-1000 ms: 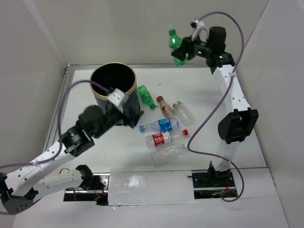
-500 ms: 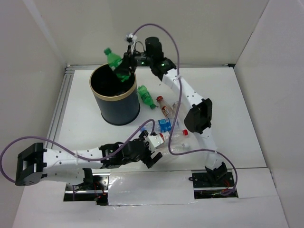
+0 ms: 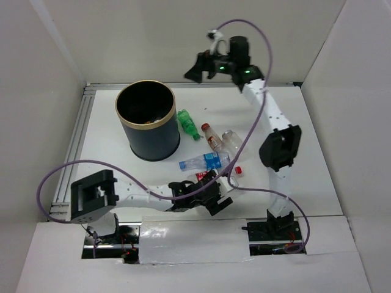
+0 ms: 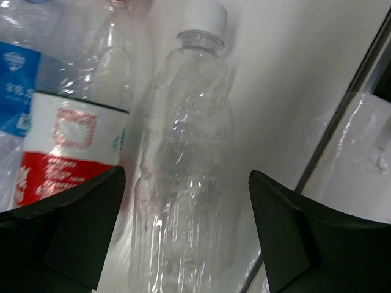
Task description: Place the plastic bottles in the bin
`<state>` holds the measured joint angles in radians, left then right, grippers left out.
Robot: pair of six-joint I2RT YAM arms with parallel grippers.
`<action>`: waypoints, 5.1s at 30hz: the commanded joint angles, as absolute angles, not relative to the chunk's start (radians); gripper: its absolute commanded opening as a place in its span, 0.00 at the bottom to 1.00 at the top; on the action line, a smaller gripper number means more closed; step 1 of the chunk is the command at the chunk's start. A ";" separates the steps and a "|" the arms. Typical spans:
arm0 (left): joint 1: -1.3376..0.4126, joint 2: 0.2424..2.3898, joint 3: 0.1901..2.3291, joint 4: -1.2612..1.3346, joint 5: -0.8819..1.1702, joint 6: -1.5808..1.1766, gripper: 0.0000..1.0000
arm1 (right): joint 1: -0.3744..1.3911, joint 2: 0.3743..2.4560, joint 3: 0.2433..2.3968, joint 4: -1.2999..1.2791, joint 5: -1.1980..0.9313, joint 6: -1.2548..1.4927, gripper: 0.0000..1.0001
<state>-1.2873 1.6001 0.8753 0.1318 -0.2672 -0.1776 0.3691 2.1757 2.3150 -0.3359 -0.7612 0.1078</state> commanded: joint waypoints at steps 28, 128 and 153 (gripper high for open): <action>-0.740 1.160 1.252 0.049 -0.549 -0.209 0.18 | -0.019 1.694 1.355 -0.680 -0.522 -0.233 0.68; -1.010 1.045 1.126 -0.003 -0.586 -0.100 0.01 | -0.154 1.512 1.368 -0.604 -0.877 -0.662 0.16; -0.506 1.022 1.209 -0.187 -0.618 -0.225 1.00 | 0.621 1.638 1.141 -0.588 -0.565 -1.200 0.99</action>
